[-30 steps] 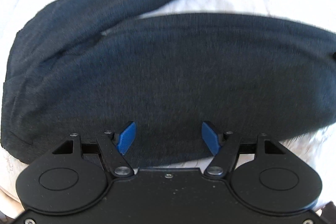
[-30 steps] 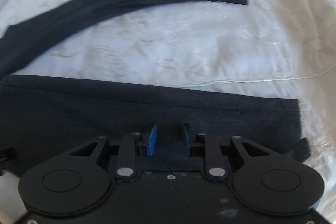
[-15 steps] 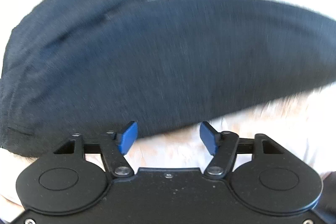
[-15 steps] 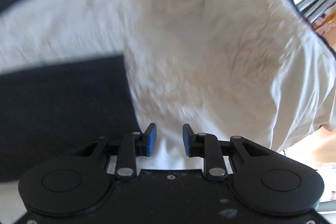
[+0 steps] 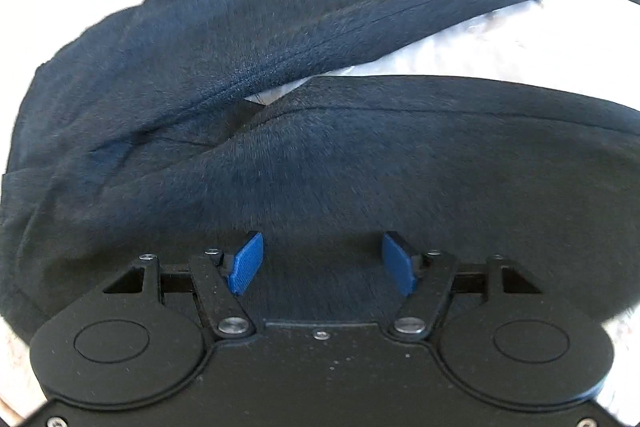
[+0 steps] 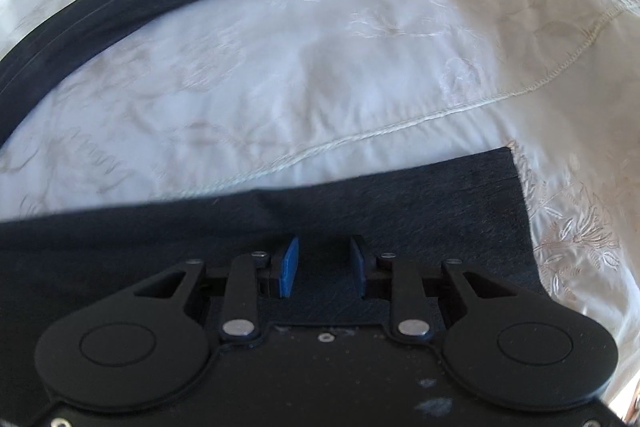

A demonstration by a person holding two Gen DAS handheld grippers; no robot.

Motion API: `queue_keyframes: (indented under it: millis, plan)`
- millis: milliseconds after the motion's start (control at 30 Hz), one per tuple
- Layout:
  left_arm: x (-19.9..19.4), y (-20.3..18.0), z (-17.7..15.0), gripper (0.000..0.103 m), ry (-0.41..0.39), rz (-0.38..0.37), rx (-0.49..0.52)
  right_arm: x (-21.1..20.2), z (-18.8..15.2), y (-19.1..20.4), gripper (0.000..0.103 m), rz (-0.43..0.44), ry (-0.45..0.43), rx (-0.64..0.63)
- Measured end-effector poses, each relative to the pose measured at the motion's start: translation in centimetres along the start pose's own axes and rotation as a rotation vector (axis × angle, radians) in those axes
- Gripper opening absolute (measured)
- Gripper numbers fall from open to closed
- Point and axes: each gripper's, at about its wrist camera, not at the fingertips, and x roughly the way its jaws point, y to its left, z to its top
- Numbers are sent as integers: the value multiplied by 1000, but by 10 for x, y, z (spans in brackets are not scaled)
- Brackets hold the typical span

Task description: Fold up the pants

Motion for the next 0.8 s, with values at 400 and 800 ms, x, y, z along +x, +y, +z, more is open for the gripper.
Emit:
queue_keyframes:
  millis: [400,800]
  plan:
    - [-63,80,109,66,-199,11,-117,-74,127,20,31,54,-249,96]
    - [-82,150,199,66,-319,164,-293,-44,228,74,32,54,-239,75]
